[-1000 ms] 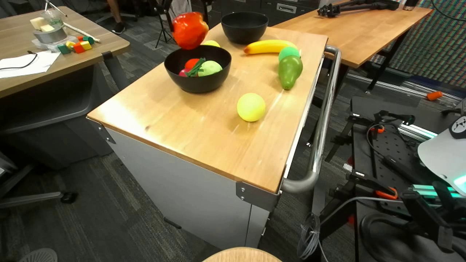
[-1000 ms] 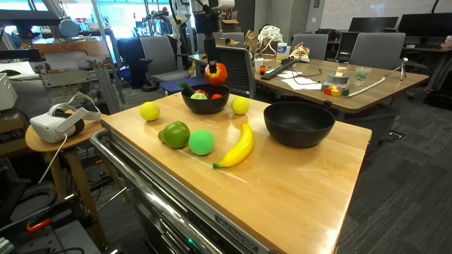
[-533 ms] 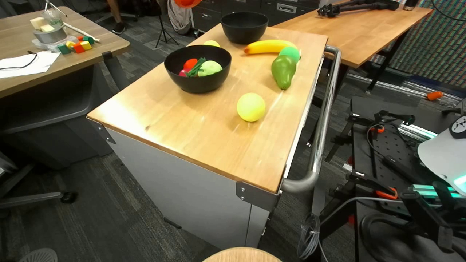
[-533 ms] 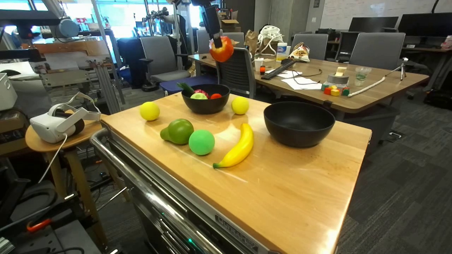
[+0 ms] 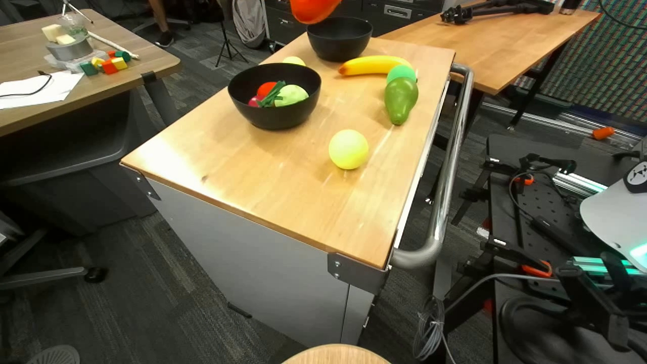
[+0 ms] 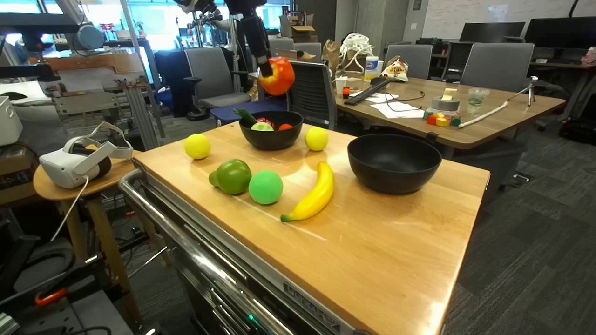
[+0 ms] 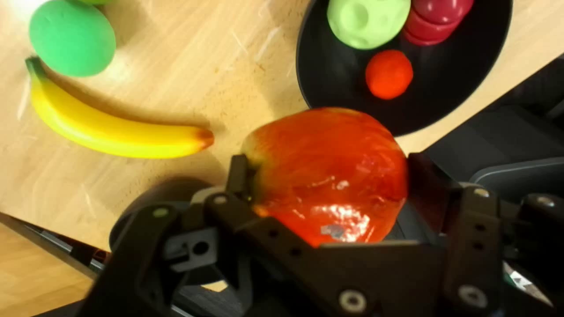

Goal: Take one fruit from the left bowl and put it on the table then remove all the fruits from the right and left bowl and put them on the table respectively

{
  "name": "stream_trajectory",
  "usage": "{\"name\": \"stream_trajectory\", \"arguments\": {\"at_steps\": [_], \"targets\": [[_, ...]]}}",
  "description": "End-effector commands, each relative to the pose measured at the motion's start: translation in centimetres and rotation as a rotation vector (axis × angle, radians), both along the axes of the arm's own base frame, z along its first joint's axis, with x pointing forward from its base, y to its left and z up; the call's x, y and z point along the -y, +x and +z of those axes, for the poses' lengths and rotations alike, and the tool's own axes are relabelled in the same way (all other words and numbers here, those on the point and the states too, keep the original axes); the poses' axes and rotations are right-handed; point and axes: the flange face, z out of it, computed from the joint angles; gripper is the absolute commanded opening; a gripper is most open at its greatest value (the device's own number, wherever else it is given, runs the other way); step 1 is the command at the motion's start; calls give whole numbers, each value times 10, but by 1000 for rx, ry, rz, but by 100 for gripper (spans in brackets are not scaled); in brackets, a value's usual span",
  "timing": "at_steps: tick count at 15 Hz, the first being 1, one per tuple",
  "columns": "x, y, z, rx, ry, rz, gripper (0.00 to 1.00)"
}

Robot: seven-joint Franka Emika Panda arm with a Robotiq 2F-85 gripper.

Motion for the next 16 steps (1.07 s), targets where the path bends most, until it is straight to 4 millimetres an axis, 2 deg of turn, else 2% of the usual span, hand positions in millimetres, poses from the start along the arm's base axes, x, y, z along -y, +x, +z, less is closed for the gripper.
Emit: {"name": "stream_trajectory", "arguments": {"at_steps": [1, 5, 9, 12, 16], "targets": [[-33, -40, -17, 32, 27, 22, 61], [-97, -61, -34, 38, 47, 130, 61], [-153, -75, -64, 34, 40, 261, 61], [-176, -79, -92, 44, 28, 359, 61], [-191, -71, -130, 34, 45, 412, 61]]}}
